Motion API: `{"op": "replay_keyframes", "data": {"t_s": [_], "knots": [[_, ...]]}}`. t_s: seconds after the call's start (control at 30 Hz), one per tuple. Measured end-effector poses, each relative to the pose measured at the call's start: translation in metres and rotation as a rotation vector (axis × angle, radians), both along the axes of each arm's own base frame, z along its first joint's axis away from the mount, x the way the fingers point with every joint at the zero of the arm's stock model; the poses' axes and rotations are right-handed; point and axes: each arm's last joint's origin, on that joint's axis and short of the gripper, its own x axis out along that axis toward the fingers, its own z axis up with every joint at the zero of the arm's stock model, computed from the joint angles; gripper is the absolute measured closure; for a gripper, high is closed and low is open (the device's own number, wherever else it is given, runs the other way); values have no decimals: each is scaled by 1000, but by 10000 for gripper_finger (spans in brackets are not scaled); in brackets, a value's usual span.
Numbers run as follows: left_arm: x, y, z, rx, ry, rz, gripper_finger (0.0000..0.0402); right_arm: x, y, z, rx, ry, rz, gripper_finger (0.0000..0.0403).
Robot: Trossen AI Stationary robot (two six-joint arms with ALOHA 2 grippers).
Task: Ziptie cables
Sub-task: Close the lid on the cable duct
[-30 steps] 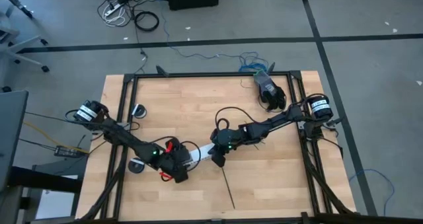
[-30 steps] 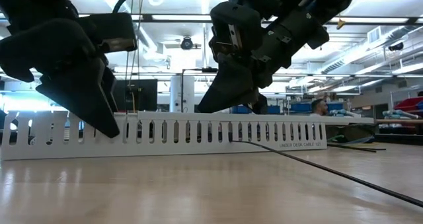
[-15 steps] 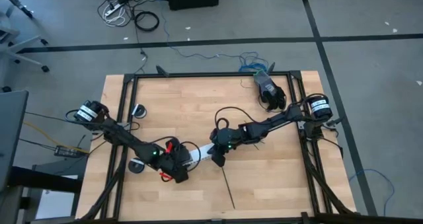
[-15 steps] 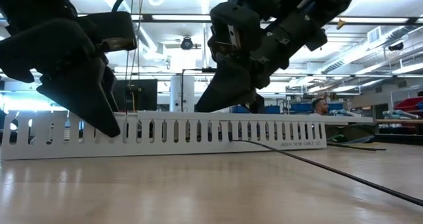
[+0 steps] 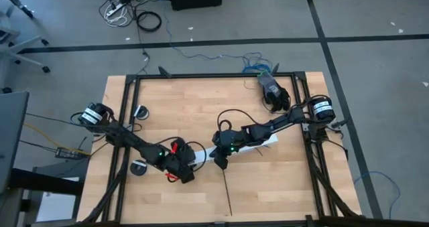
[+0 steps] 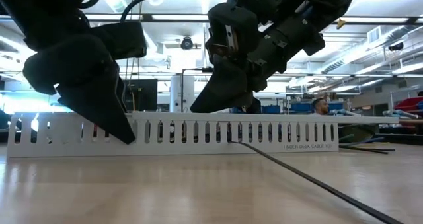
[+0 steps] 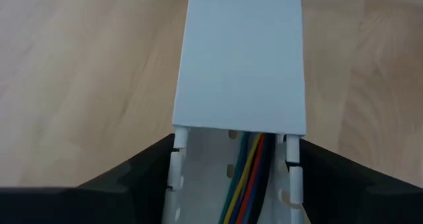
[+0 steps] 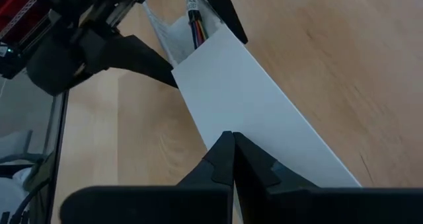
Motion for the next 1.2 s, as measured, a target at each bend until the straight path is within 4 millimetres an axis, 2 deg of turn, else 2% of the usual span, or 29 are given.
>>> {"op": "replay_keyframes", "data": {"t_s": [0.3,1.2], "knots": [[-1,0,-1,-6,24,-12,138,1,-3,0,0,-8,-1,402],[0,1,0,24,8,-31,185,4,-7,3,12,-53,36,403]]}}
